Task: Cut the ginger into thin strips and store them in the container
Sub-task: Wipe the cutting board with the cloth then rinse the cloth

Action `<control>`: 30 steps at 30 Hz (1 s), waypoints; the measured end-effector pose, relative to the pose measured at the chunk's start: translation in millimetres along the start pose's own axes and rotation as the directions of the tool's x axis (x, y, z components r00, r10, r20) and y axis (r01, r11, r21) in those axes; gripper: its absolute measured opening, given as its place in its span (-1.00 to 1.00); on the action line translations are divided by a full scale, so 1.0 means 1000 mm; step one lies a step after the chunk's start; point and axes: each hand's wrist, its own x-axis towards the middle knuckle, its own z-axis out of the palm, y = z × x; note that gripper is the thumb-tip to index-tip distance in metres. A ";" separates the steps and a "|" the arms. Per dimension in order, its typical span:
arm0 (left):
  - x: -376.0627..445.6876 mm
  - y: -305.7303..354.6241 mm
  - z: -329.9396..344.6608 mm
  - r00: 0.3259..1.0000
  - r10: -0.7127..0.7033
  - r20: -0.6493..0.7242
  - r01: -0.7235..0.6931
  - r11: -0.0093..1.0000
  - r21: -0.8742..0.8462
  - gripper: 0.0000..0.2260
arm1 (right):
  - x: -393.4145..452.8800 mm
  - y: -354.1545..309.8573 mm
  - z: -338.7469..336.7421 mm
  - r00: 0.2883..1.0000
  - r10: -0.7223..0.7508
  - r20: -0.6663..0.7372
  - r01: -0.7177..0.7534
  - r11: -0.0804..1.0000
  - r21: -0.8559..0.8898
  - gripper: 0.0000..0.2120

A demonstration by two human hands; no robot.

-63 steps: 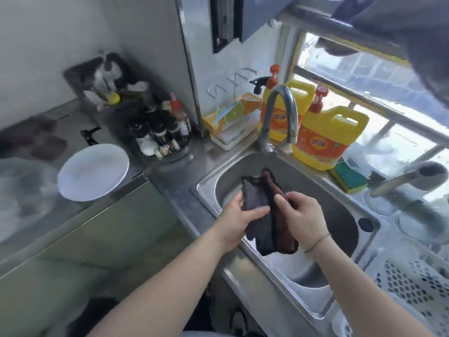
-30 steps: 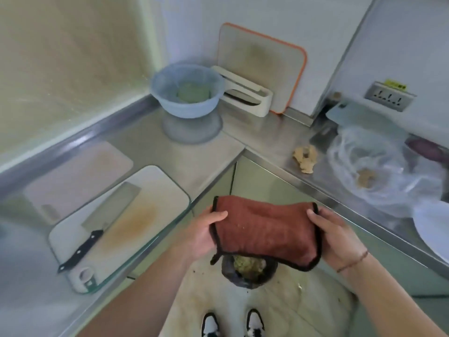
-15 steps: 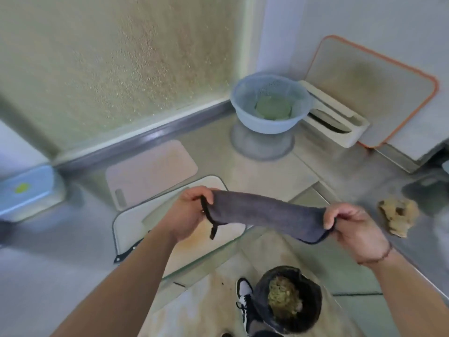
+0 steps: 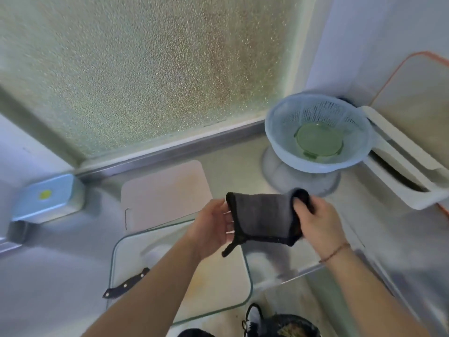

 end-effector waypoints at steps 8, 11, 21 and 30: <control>0.029 -0.015 0.021 0.989 0.050 -0.140 -0.060 0.996 -0.067 -0.76 | 0.006 0.001 0.040 0.984 -0.149 -0.099 0.151 0.988 0.016 -0.90; 0.034 -0.022 0.024 0.996 -0.021 -0.085 0.007 0.986 -0.164 -0.72 | 0.017 0.042 0.031 0.949 0.145 0.279 -0.223 0.935 0.274 -0.58; 0.053 -0.053 0.022 0.915 0.287 -0.284 0.082 0.555 0.828 -0.76 | 0.021 0.104 -0.017 0.994 0.099 0.048 -0.027 0.641 -0.767 -0.83; 0.017 -0.068 -0.002 0.949 0.252 -0.192 0.045 0.493 0.869 -0.82 | 0.021 0.125 0.041 0.854 -0.338 0.396 0.514 0.431 -0.742 -0.40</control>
